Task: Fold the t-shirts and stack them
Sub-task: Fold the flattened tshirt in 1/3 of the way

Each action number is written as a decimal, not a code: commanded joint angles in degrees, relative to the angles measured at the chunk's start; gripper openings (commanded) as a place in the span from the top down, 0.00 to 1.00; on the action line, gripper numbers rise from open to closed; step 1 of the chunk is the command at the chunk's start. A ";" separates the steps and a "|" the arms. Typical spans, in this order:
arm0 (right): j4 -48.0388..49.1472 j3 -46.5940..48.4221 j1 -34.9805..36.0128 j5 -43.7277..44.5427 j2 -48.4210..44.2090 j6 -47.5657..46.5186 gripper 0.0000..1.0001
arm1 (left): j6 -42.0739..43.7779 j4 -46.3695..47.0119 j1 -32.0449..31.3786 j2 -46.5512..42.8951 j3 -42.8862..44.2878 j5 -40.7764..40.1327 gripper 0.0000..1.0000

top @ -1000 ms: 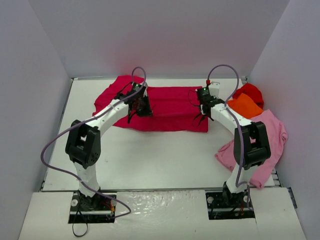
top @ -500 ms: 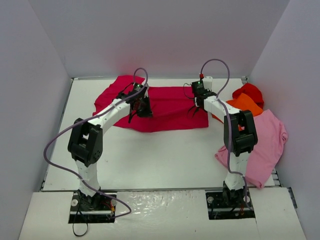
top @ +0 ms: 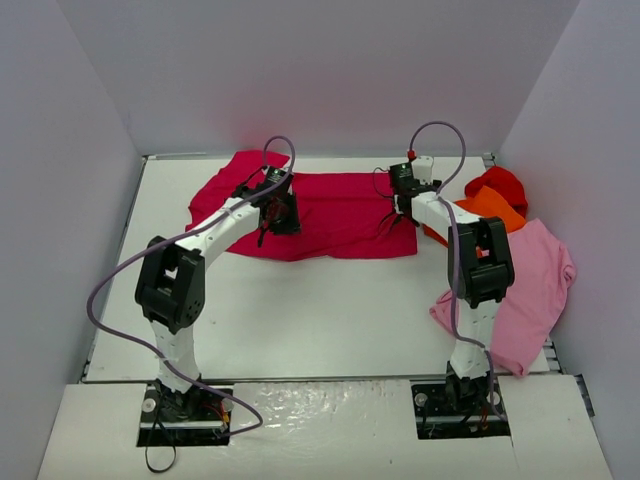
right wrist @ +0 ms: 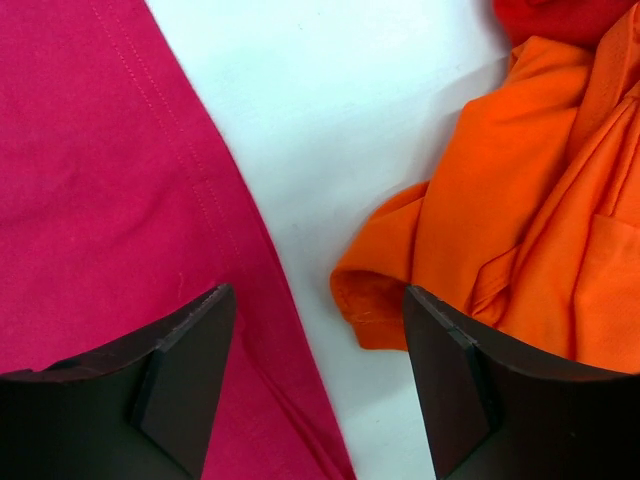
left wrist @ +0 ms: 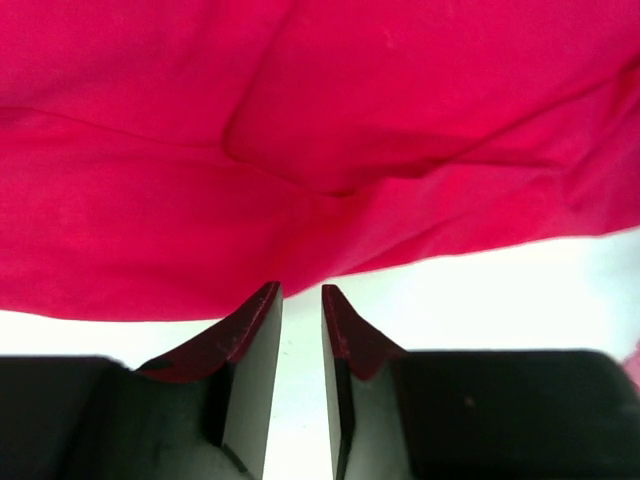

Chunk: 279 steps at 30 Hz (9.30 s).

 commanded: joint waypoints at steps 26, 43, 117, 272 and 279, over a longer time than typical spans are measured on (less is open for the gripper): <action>1.38 -23.12 5.13 -14.24 -25.48 8.77 1.00 | 3.73 -26.64 8.96 20.44 34.82 -10.28 1.00; 10.61 -21.97 5.50 -16.95 -8.92 6.74 1.00 | 2.64 -22.71 12.51 20.89 26.67 -13.87 1.00; 3.86 -23.78 2.34 -21.16 -14.91 7.02 1.00 | -4.05 -5.09 26.03 10.20 5.51 -3.12 1.00; 1.83 -36.44 8.62 -15.90 -19.09 12.73 1.00 | -8.18 -5.35 26.53 -8.07 -17.38 -9.99 1.00; 2.98 -32.98 8.64 -15.64 -29.65 13.08 0.59 | -7.62 4.77 26.23 -15.45 -17.64 -6.30 1.00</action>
